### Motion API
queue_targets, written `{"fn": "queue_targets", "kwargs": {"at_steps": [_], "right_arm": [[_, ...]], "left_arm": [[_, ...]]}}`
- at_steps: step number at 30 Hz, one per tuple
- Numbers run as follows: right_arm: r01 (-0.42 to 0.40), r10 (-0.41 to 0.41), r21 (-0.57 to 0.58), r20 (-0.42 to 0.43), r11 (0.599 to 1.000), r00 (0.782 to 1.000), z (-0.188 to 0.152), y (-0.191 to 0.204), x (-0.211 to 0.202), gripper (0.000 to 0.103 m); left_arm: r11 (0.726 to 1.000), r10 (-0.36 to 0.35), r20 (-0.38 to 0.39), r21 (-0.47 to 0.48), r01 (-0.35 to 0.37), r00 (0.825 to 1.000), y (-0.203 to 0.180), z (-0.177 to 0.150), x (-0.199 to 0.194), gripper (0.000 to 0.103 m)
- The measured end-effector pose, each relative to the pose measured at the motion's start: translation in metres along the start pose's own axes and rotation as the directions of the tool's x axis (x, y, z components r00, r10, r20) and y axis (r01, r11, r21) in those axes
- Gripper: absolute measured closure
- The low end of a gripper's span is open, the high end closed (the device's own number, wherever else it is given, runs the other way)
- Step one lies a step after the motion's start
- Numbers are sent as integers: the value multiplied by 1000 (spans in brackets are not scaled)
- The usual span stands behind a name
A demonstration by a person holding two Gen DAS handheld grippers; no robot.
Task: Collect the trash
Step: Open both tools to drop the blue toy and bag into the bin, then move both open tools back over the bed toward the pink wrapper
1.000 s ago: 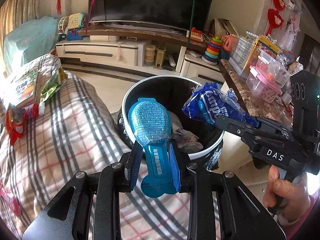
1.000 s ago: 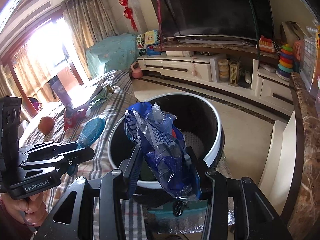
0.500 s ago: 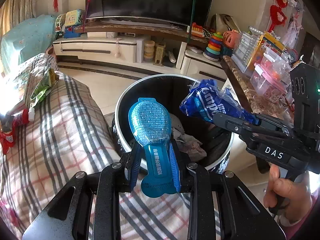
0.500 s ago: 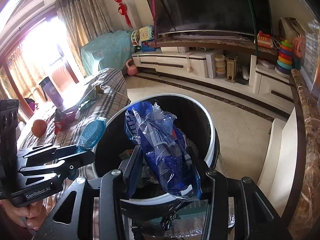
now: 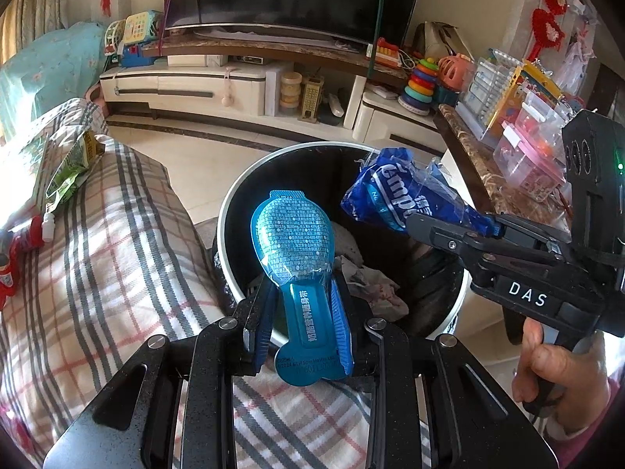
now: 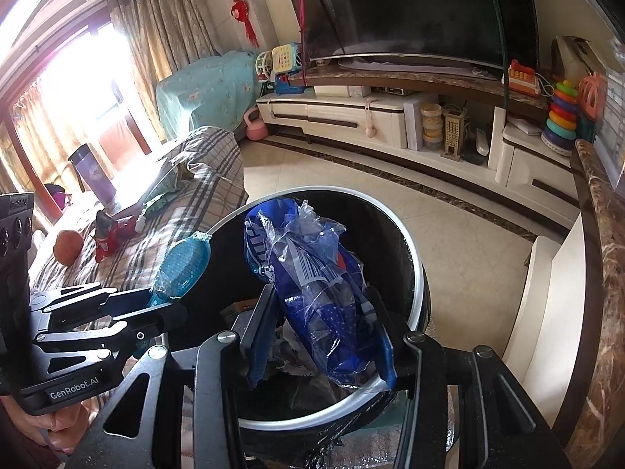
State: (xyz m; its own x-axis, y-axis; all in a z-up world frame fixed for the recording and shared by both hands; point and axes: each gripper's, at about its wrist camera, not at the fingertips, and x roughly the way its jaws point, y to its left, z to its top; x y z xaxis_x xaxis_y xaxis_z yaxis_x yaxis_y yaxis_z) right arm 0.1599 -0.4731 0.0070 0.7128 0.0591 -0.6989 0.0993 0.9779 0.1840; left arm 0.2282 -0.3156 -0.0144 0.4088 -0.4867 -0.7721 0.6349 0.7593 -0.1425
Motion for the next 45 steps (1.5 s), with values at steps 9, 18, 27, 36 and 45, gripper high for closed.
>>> {"fn": "queue_targets", "kwargs": {"at_steps": [9,18,27,36,45], "right_arm": [[-12,12,9,8,1000,1000,3,-2,-1,26],[-43,42,29,60,999,997,-1,10,-19,17],[-106,104,25,80,994,991,-12,39,-30,9],[-158,159,-11,91,987,983,-26,77,-35,5],[-223,225,-47,43,974,973,-40,117,-25,4]], "left_arm": [[999,10,18,-40,-9,1000,6,-1,-5,37],[991,33,18,-131,-30,999,32,-26,-25,32],[974,71,7,-218,-68,997,61,-62,-46,30],[948,123,11,-298,-114,992,92,-96,-72,30],[924,202,12,-334,-187,979,121,-128,-103,29]]}}
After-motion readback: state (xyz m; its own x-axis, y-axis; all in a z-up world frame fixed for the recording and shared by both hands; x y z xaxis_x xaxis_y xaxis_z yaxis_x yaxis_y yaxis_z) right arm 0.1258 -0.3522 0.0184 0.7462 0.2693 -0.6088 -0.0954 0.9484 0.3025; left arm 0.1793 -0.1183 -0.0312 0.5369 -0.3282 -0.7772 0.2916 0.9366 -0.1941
